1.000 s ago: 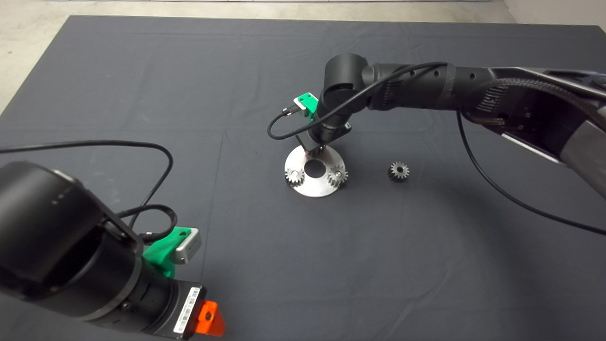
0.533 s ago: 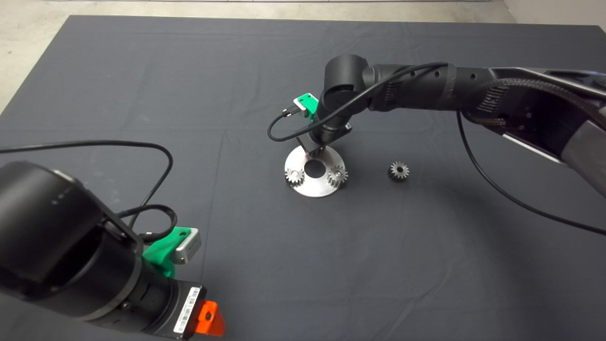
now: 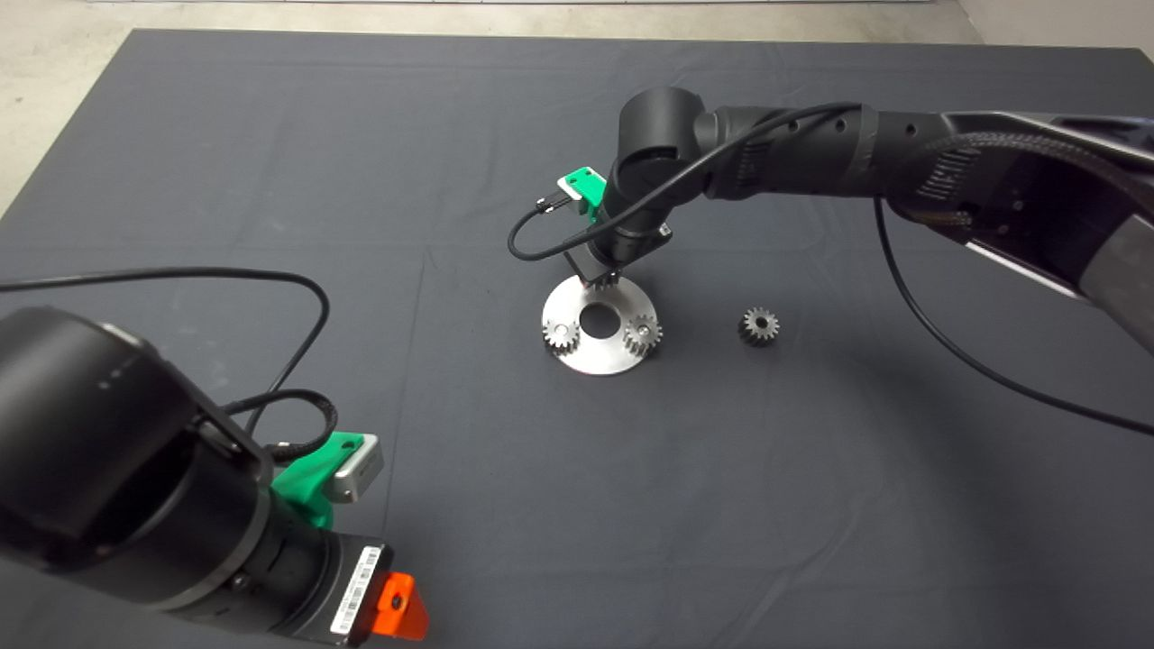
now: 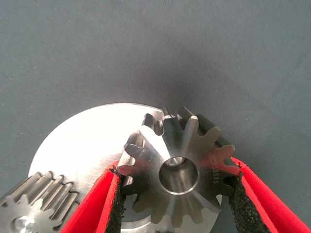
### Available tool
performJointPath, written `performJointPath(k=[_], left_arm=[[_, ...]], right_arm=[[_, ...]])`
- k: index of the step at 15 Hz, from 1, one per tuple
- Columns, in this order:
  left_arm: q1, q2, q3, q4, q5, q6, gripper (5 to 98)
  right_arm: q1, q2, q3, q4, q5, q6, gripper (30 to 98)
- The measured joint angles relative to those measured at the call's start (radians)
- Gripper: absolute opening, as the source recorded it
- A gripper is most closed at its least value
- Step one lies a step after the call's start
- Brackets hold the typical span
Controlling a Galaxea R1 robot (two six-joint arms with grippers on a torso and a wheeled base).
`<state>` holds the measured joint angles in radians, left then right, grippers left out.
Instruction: Remove an incorrectly installed larger gear and replace it with the correct smaller gear
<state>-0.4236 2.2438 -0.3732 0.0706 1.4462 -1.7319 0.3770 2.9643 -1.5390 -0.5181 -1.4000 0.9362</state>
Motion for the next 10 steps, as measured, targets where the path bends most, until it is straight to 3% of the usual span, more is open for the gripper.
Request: performJointPath(k=[6, 10], left_arm=[[0.000, 0.000, 0.000, 0.000, 0.000, 0.000, 98.2], [0.000, 0.000, 0.000, 0.000, 0.000, -0.003, 98.2]], right_arm=[[0.043, -0.005, 0.009, -0.001, 0.000, 0.000, 48.2], [0.065, -0.026, 0.026, -0.001, -0.020, 0.000, 48.2]])
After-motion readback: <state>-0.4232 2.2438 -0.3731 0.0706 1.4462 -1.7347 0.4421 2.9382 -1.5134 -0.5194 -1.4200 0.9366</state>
